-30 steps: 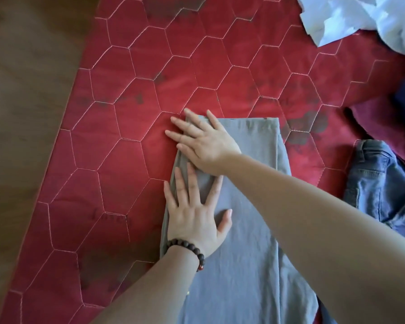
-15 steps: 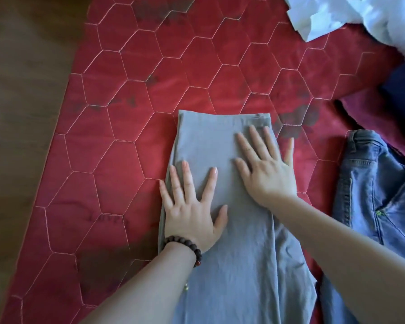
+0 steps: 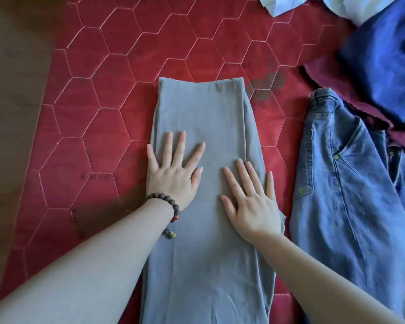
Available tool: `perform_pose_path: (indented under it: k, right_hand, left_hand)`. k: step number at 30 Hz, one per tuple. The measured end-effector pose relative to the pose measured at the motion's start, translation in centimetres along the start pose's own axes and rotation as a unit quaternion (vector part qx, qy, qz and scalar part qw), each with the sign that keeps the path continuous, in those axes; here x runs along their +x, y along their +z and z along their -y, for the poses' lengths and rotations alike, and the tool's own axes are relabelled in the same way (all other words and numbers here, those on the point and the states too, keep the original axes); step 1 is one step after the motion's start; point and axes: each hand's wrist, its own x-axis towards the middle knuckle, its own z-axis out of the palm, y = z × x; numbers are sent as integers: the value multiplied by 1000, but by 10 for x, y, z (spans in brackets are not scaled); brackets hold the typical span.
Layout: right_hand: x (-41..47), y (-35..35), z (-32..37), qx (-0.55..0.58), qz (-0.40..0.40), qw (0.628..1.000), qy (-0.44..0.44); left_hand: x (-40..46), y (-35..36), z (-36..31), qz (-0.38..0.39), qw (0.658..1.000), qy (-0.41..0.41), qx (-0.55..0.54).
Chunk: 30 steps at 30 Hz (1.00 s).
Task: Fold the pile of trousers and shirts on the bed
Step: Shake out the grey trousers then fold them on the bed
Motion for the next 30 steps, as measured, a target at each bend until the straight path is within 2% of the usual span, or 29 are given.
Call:
perform_pose_path:
  k: [6,10,14,18,20,22,25,26,28,29,30]
  right_hand:
    - [-60,-2,-9,-17,49,999,6]
    - [-80,-16,-47,-6,59,994,-91]
    - [-87,-34,-99,-82,32,990,-114]
    - [-69,-36,-82,-101,31,975,-198]
    - [-48,-37,-61,-98,33,960,-260]
    - [-33,-41,-48,-63,52,949,-304]
    - [-30,-52,-44,105,149,950,-254]
    - [-32,-58,-45,183,182,943,-210]
    - [-32,-72,-44,343,229,908,-76]
    - [-28,-78,-43,417,227,880,-3]
    - [-22,-78,-45,469,208,855,72]
  left_hand:
    - [-72,-1,23,53,991,123,29]
    - [-100,-11,56,71,979,188,18]
    - [-106,-23,87,28,959,274,72]
    - [-98,-28,77,7,945,317,82]
    - [-90,-31,65,34,944,325,41]
    - [-85,-33,64,94,945,312,-14]
    - [-92,-41,73,183,937,267,-131]
    - [-95,-44,76,198,935,230,-186]
    - [-96,-50,79,223,917,94,-317]
    - [-93,-50,81,226,890,10,-397]
    - [-88,-50,80,225,840,-78,-487]
